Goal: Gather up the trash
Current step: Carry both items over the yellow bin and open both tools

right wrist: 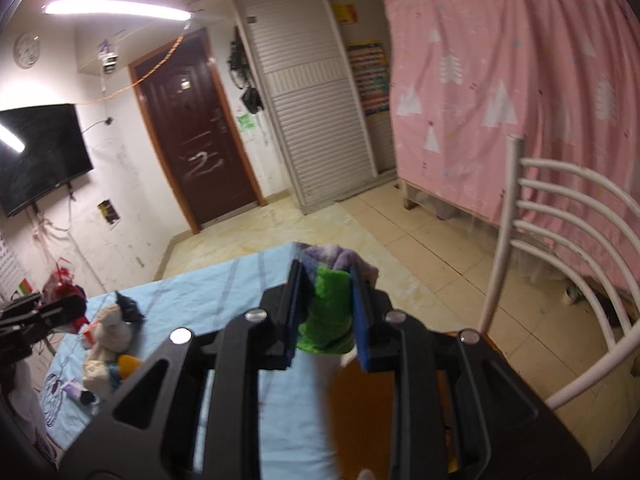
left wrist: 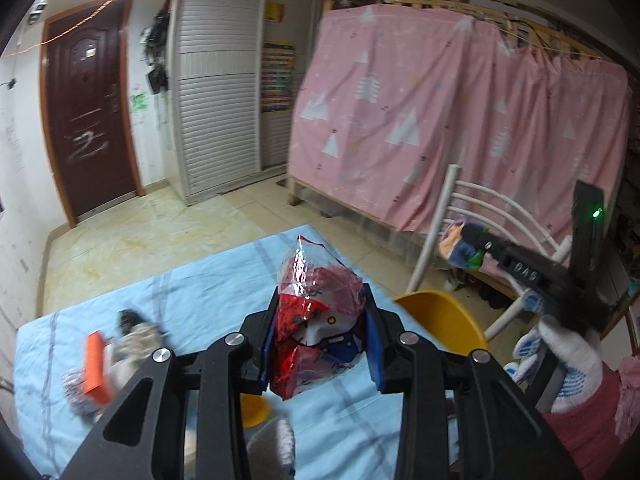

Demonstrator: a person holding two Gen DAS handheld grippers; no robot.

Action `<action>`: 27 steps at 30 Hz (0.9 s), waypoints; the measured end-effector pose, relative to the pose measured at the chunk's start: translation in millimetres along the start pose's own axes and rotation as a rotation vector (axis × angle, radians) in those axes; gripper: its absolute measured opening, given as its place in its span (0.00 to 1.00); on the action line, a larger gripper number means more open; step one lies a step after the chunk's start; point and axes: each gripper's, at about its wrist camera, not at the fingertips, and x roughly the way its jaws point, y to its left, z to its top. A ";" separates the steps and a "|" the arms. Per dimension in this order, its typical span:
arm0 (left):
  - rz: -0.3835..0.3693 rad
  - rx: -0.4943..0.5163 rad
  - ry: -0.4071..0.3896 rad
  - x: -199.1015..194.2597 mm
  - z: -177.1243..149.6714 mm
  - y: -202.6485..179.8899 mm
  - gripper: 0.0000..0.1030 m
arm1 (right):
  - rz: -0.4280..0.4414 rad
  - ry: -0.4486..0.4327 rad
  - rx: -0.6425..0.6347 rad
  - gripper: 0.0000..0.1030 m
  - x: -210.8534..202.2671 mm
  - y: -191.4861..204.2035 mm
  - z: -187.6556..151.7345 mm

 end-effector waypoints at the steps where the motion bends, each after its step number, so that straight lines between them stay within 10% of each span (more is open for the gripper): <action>1: -0.013 0.005 0.001 5.1 3.1 -7.3 0.26 | -0.008 0.006 0.012 0.21 0.8 -8.5 -2.1; 8: -0.116 0.046 0.057 53.9 20.4 -64.0 0.26 | -0.036 0.052 0.049 0.22 8.5 -44.2 -12.6; 12: -0.152 0.056 0.103 85.8 28.3 -95.0 0.26 | -0.025 0.059 0.077 0.48 10.2 -53.8 -19.6; 20: -0.143 0.123 0.125 125.4 35.4 -131.8 0.26 | -0.050 0.026 0.113 0.48 -4.5 -72.2 -19.0; 27: -0.158 0.127 0.135 141.7 38.9 -154.7 0.55 | -0.087 0.003 0.137 0.49 -23.2 -84.9 -19.5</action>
